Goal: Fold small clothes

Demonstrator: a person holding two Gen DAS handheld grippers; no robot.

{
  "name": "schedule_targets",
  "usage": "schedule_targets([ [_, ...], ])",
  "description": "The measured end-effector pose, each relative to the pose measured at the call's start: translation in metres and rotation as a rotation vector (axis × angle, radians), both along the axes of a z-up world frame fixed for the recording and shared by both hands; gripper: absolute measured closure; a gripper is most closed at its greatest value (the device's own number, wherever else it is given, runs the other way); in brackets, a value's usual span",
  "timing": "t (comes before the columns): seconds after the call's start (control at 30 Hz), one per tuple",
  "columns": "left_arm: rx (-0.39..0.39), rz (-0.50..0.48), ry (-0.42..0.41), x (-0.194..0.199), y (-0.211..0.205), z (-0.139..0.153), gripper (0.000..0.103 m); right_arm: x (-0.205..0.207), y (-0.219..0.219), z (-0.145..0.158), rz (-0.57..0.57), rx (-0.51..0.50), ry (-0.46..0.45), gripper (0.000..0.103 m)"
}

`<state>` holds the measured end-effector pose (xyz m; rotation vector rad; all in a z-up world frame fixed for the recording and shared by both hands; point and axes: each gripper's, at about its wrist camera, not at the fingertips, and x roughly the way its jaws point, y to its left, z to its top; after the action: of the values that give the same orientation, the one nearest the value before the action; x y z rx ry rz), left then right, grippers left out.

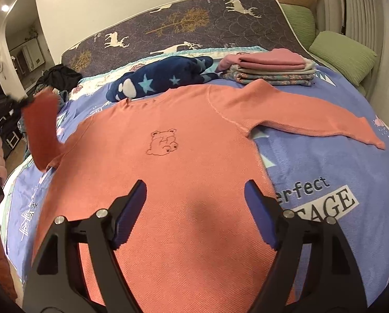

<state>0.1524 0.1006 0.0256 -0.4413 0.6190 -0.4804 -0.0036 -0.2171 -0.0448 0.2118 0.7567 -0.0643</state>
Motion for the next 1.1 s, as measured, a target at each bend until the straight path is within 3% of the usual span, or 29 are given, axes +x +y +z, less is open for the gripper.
schedule_targets([
  [0.03,0.044,-0.060,0.000,-0.001,-0.027,-0.004,0.087,-0.001,-0.002,0.001,-0.007,-0.001,0.000,0.024],
  [0.07,0.097,-0.105,0.007,-0.004,-0.051,-0.010,0.069,-0.002,-0.004,0.001,-0.014,-0.002,0.000,0.024],
  [0.1,0.168,-0.141,0.013,-0.008,-0.076,-0.020,0.060,-0.004,-0.007,0.002,-0.021,-0.005,-0.001,0.024],
  [0.13,0.217,-0.163,0.012,-0.013,-0.091,-0.028,0.055,-0.005,-0.011,0.003,-0.030,-0.010,-0.001,0.024],
  [0.2,0.309,-0.217,0.005,-0.027,-0.112,-0.044,0.055,-0.008,-0.017,0.004,-0.042,-0.018,0.000,0.024],
  [0.3,0.385,-0.193,-0.012,-0.045,-0.097,-0.053,0.048,-0.006,-0.026,0.003,-0.051,-0.027,0.012,0.024],
  [0.47,0.456,-0.030,-0.046,-0.062,-0.042,-0.056,0.031,0.018,-0.021,0.003,0.037,0.017,0.046,0.024],
  [0.6,0.480,0.087,0.018,-0.066,0.004,-0.068,0.027,0.047,0.012,0.005,0.167,0.036,0.065,0.024],
  [0.8,0.507,0.151,0.114,-0.057,0.028,-0.090,0.027,0.099,0.107,0.008,0.381,-0.076,0.064,0.024],
  [1.0,0.487,0.154,0.193,-0.031,0.030,-0.106,0.027,0.157,0.176,-0.017,0.411,-0.158,0.127,0.024],
  [1.07,0.517,0.161,0.200,-0.025,0.028,-0.109,0.027,0.172,0.187,-0.029,0.386,-0.214,0.153,0.033],
  [1.1,0.526,0.165,0.205,-0.023,0.026,-0.110,0.027,0.177,0.186,-0.032,0.375,-0.224,0.162,0.061],
])
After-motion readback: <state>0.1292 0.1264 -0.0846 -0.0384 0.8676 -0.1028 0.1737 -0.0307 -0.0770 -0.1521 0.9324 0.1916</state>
